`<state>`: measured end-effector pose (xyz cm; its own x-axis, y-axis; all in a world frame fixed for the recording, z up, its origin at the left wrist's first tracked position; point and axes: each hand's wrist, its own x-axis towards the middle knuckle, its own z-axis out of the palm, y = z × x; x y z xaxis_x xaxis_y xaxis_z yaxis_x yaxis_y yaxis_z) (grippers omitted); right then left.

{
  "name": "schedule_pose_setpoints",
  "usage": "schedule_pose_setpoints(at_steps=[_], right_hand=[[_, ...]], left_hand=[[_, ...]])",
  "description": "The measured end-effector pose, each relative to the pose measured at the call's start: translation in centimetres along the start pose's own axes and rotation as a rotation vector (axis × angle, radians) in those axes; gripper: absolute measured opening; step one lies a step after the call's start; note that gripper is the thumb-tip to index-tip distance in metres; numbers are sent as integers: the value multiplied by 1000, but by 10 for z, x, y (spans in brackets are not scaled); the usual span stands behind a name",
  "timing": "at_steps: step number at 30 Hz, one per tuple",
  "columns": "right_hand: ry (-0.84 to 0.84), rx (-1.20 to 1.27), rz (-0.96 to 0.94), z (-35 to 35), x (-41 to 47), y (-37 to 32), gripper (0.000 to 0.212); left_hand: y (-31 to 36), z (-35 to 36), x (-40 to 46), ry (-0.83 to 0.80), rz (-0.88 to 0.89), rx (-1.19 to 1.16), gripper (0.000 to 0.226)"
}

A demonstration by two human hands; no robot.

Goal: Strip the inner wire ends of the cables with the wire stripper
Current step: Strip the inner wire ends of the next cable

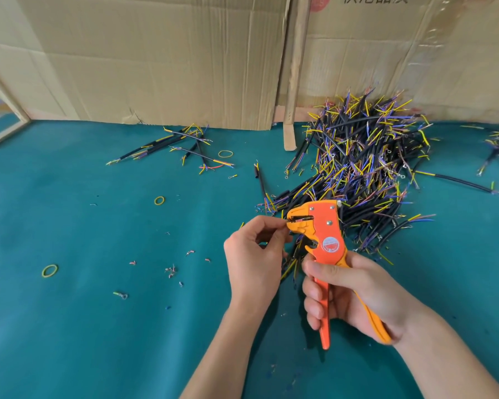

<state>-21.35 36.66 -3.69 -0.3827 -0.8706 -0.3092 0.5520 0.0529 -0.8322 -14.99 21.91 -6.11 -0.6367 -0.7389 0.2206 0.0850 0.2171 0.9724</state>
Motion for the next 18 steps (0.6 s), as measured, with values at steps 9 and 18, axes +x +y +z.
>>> schedule_pose_setpoints(at_steps=[9, 18], right_hand=[[181, -3, -70, 5, 1, 2, 47], [100, 160, -170, 1, 0, -5, 24]], left_hand=[[2, -3, 1, -10, 6, 23, 19], [-3, -2, 3, 45, 94, 99, 25]])
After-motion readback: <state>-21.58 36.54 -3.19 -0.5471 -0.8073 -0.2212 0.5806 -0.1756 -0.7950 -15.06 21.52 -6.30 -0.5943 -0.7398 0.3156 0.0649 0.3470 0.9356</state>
